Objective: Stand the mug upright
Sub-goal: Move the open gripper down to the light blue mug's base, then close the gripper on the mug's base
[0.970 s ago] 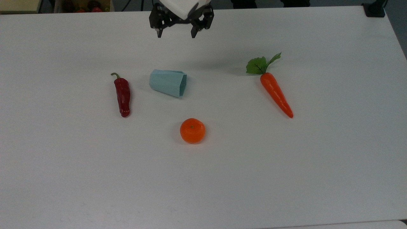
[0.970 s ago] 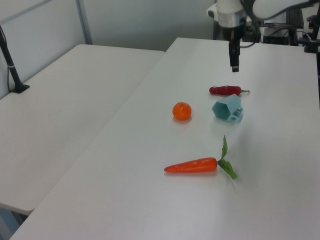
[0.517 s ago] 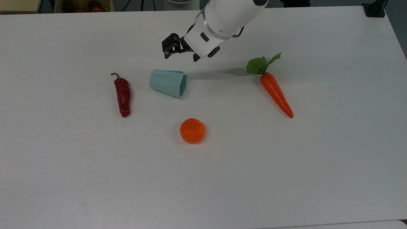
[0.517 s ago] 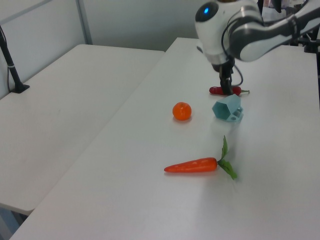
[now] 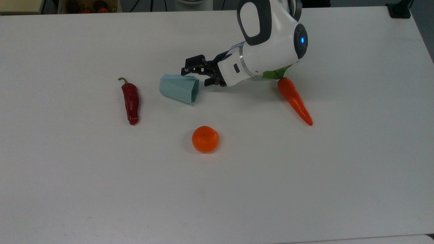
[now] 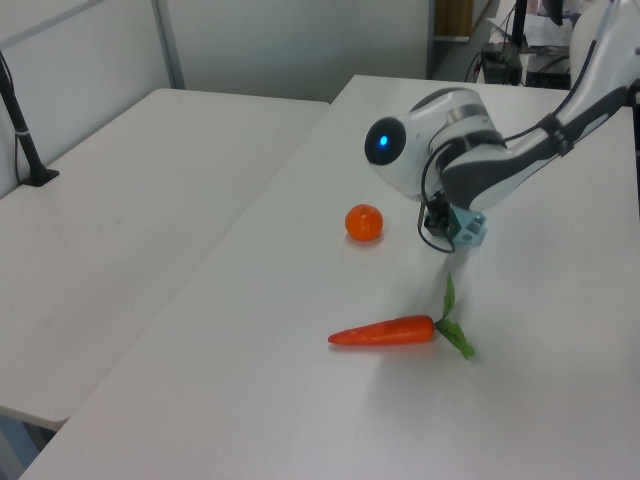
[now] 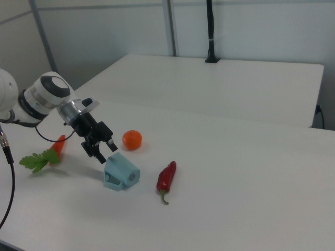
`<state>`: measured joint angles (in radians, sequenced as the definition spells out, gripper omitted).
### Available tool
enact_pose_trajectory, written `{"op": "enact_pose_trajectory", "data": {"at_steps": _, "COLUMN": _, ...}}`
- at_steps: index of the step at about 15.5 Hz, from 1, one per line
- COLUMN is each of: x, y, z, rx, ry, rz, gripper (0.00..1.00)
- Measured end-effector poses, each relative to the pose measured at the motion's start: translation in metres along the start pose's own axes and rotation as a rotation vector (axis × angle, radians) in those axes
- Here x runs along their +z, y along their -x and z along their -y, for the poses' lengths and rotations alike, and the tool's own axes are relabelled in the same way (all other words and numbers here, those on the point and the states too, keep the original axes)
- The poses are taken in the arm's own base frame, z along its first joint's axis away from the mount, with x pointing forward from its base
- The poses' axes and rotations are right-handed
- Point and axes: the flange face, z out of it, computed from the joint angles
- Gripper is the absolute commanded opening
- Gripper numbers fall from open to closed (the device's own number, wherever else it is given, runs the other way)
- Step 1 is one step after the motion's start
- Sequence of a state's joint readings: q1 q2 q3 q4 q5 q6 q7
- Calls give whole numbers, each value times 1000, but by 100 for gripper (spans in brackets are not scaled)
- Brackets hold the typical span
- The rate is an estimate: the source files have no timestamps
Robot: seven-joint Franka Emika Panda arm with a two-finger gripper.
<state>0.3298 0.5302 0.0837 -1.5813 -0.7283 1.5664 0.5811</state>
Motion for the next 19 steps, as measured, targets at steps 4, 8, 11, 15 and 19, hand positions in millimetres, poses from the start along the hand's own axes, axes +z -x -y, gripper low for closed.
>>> {"op": "enact_pose_trajectory", "data": {"at_steps": 4, "x": 29, "y": -8, "z": 1, "rx": 21, "ry": 94, "rz": 38, "gripper": 67}}
{"op": "enact_pose_trajectory", "data": {"at_steps": 8, "x": 54, "y": -12, "z": 6, "rx": 5, "ry": 143, "rz": 68, "gripper": 33}}
{"op": "enact_pose_trajectory", "data": {"at_steps": 11, "x": 56, "y": -10, "z": 8, "rx": -6, "ry": 170, "rz": 82, "gripper": 9}}
{"op": "enact_pose_trajectory", "data": {"at_steps": 15, "x": 52, "y": -8, "z": -5, "rx": 1, "ry": 191, "rz": 104, "gripper": 0}}
{"op": "enact_pose_trajectory", "data": {"at_steps": 19, "x": 43, "y": -9, "z": -22, "rx": 20, "ry": 172, "rz": 97, "gripper": 0}}
